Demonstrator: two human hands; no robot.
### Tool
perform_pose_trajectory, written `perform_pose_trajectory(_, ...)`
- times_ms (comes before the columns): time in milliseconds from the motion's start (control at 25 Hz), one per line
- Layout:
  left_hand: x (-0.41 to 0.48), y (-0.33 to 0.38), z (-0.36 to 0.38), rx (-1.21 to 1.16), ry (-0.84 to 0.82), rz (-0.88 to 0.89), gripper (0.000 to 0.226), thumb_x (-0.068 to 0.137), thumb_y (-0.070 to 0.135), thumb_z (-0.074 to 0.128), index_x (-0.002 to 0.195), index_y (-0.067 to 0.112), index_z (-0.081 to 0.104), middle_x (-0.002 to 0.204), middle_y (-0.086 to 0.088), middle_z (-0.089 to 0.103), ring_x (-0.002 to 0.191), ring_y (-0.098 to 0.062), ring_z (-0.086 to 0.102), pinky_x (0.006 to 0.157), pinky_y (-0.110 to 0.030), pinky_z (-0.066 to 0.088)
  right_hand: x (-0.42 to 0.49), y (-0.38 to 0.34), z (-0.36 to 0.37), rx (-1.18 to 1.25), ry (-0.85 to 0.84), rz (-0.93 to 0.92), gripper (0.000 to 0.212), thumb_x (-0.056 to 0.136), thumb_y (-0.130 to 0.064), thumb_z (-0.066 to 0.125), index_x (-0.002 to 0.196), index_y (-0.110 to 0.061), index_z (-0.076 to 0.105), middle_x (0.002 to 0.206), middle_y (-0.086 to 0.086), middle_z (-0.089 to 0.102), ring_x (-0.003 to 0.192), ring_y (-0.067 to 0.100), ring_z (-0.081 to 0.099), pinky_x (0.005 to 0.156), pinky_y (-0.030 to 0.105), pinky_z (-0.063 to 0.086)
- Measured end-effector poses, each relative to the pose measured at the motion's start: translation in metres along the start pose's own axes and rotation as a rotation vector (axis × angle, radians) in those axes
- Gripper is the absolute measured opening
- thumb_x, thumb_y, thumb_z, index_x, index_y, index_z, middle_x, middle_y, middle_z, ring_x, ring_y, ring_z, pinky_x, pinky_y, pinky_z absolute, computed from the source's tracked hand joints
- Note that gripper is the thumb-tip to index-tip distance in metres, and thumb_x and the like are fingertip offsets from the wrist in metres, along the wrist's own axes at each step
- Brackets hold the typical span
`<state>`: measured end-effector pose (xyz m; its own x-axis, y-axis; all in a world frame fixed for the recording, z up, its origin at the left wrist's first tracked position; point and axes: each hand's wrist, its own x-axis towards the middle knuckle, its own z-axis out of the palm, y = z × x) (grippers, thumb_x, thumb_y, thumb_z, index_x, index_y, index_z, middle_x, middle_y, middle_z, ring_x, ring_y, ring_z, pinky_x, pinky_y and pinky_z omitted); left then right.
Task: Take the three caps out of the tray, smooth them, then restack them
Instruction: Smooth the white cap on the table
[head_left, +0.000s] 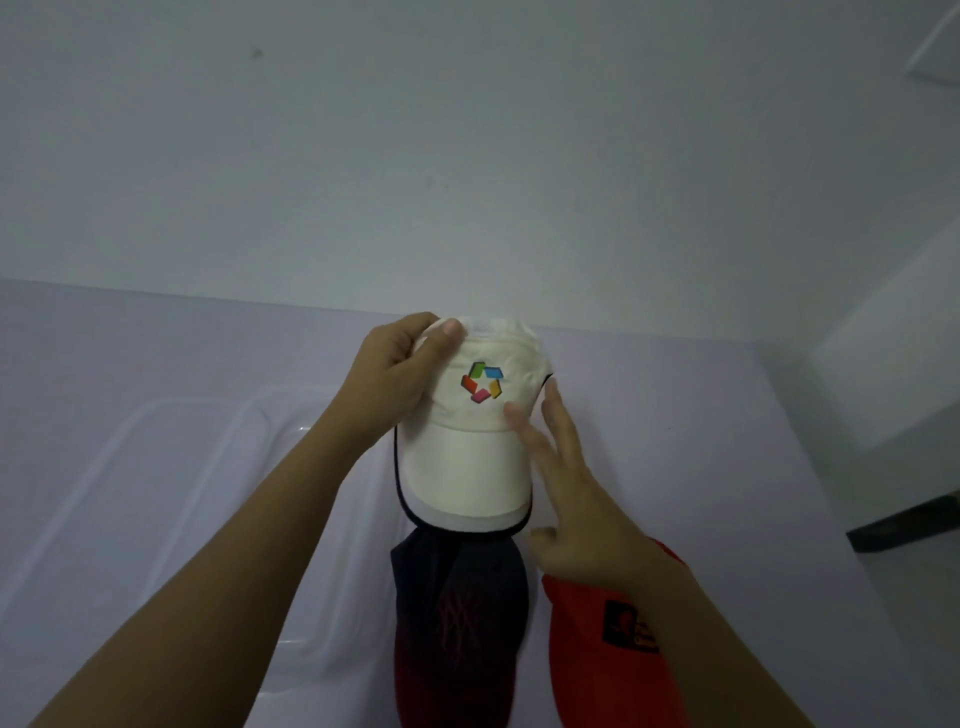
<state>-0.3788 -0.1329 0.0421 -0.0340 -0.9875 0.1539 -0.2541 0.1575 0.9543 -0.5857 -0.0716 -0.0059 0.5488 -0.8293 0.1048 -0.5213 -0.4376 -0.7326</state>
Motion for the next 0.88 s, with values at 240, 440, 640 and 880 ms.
perform_pose_trajectory(240, -0.006, 0.010, 0.018, 0.104, -0.080, 0.101, 0.046, 0.094, 0.036, 0.046, 0.078, -0.004, 0.061, 0.073, -0.024, 0.064, 0.067, -0.031, 0.062, 0.057, -0.038, 0.050, 0.043, -0.026, -0.027, 0.073, 0.458, 0.018, 0.043, 0.092, -0.028, 0.049, 0.134, -0.017, 0.042, 0.122, -0.020, 0.046, 0.121, 0.006, 0.043, 0.101, 0.015, 0.035)
perform_pose_trajectory(440, -0.015, 0.010, 0.023, 0.189, 0.031, 0.139, 0.019, 0.092, 0.033, 0.051, 0.083, 0.020, 0.062, 0.073, 0.005, 0.067, 0.069, -0.004, 0.066, 0.057, -0.015, 0.052, 0.055, -0.032, -0.047, 0.055, 0.269, 0.147, 0.027, 0.093, -0.038, 0.048, 0.087, -0.015, 0.061, 0.083, -0.001, 0.067, 0.082, 0.018, 0.064, 0.075, 0.042, 0.054)
perform_pose_trajectory(640, -0.018, 0.011, 0.016, -0.121, -0.013, -0.056, 0.041, 0.093, 0.025, 0.054, 0.066, -0.005, 0.058, 0.062, -0.018, 0.061, 0.057, -0.023, 0.058, 0.056, -0.030, 0.048, 0.046, -0.018, -0.037, 0.296, 0.367, 0.141, 0.032, 0.087, -0.053, 0.049, 0.110, -0.030, 0.051, 0.107, -0.017, 0.058, 0.101, 0.000, 0.058, 0.082, 0.016, 0.049)
perform_pose_trajectory(880, -0.010, 0.015, 0.009, -0.429, 0.156, -0.155, 0.039, 0.092, 0.022, 0.055, 0.061, -0.002, 0.051, 0.056, -0.012, 0.056, 0.051, -0.022, 0.053, 0.052, -0.027, 0.046, 0.007, -0.001, 0.001, 1.078, 0.220, 0.345, 0.098, 0.051, -0.083, 0.059, 0.130, -0.025, 0.046, 0.125, -0.006, 0.064, 0.116, 0.015, 0.059, 0.087, 0.032, 0.054)
